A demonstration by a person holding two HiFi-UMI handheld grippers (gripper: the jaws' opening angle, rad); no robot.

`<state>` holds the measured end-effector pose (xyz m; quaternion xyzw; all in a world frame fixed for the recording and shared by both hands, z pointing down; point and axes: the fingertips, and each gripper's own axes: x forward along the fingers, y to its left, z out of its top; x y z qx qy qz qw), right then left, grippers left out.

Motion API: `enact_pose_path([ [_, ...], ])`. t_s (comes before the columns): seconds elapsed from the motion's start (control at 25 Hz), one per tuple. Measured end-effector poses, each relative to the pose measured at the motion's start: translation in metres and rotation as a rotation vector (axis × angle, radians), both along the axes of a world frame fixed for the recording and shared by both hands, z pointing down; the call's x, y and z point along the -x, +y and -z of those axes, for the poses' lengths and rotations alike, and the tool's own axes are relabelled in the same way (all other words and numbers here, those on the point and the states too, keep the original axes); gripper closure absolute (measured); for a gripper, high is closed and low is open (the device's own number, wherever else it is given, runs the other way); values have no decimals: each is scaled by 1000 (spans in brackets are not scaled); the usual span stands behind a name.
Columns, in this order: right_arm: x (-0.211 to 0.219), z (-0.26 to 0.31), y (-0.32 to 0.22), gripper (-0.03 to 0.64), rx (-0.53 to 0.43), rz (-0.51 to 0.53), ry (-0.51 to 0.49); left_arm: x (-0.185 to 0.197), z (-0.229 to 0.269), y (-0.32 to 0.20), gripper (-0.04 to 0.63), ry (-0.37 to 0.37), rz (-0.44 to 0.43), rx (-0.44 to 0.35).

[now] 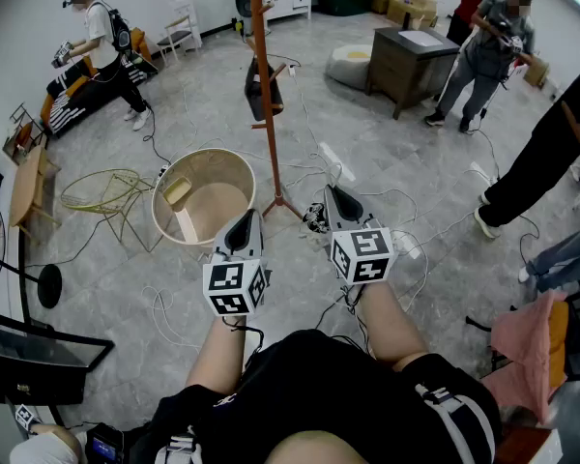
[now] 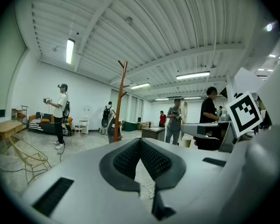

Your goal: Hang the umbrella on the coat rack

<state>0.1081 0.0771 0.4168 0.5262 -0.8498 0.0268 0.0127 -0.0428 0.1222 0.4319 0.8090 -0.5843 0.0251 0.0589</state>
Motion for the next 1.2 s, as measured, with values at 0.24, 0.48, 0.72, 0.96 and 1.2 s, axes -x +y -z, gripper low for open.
enact_pose_path([
  [0.24,-1,5,5,598,-8,12,-2,-4,4,1,580,-4,-5,-6],
  [0.48,6,13,6,597,3,30,-36,-3,13,-6,580,-7,-17,-2],
  [0.72,14,11,3,597,-2,24,-21,1,10,-9,580,-17,-31,-5],
  [0.96,57,10,5,597,-18,6,20,46,6,-7,580,-17,-47,-12],
  [1.2,81,13,-3,597,-7,12,22,75,5,-14,580,-8,-43,-6],
])
